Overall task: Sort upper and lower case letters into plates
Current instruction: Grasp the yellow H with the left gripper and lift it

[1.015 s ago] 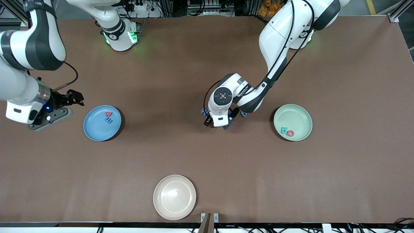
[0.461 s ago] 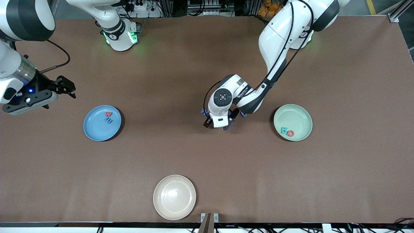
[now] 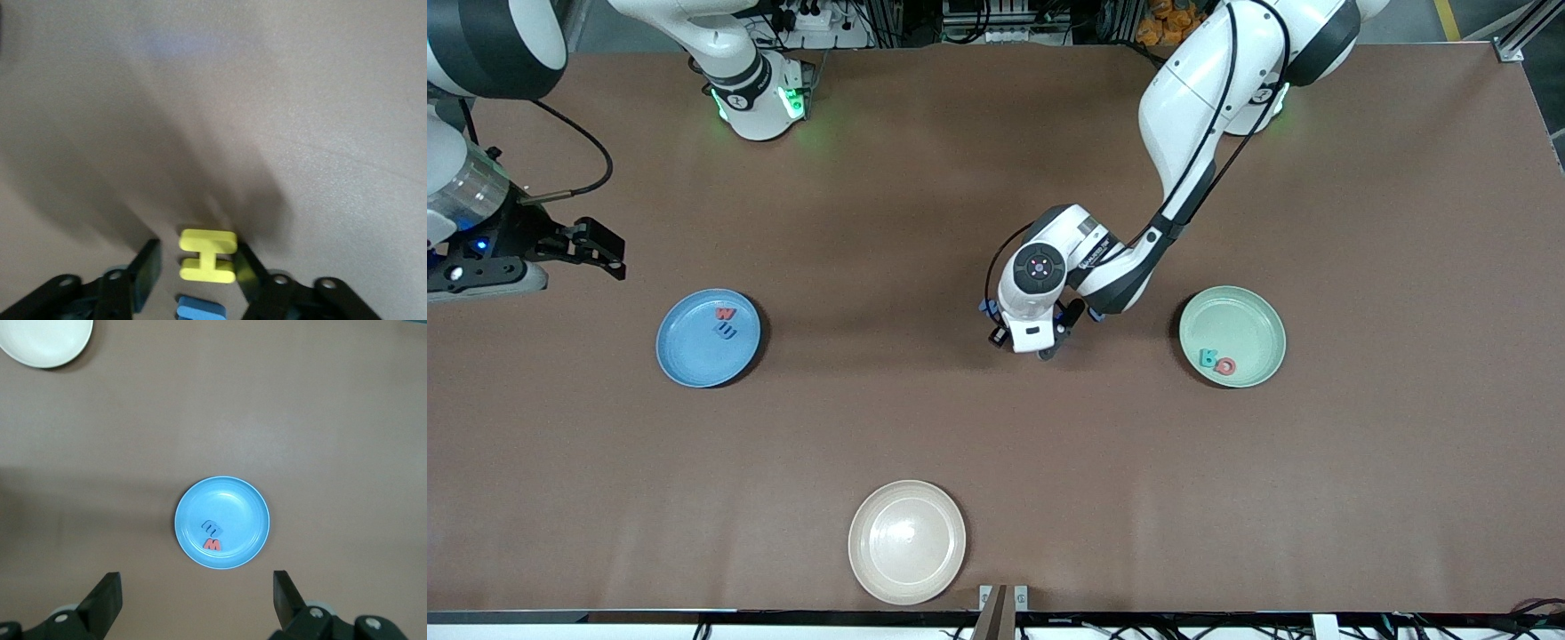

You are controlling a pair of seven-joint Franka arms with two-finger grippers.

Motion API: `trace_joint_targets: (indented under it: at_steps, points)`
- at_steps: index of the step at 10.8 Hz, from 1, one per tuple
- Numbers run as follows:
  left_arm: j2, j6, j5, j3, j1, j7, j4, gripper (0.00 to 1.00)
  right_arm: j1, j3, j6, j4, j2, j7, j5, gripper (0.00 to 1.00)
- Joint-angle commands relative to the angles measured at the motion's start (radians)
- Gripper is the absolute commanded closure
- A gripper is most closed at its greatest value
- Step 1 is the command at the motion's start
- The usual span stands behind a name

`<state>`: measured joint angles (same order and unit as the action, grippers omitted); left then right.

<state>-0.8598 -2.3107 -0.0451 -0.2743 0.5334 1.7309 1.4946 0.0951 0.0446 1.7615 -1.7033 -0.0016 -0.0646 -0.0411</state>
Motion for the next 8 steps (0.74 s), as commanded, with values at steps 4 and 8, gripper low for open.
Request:
trace_joint_targets:
  at_steps: [4,8]
  points:
    - [-0.007,0.068,0.011,0.015,-0.010,-0.022,-0.040,0.83,-0.014,-0.008,-0.013,0.005,-0.014,0.020,0.020,0.00]
    - [0.010,0.118,0.013,0.014,-0.032,-0.073,-0.056,0.83,-0.017,-0.006,-0.030,0.005,-0.012,0.011,0.020,0.00]
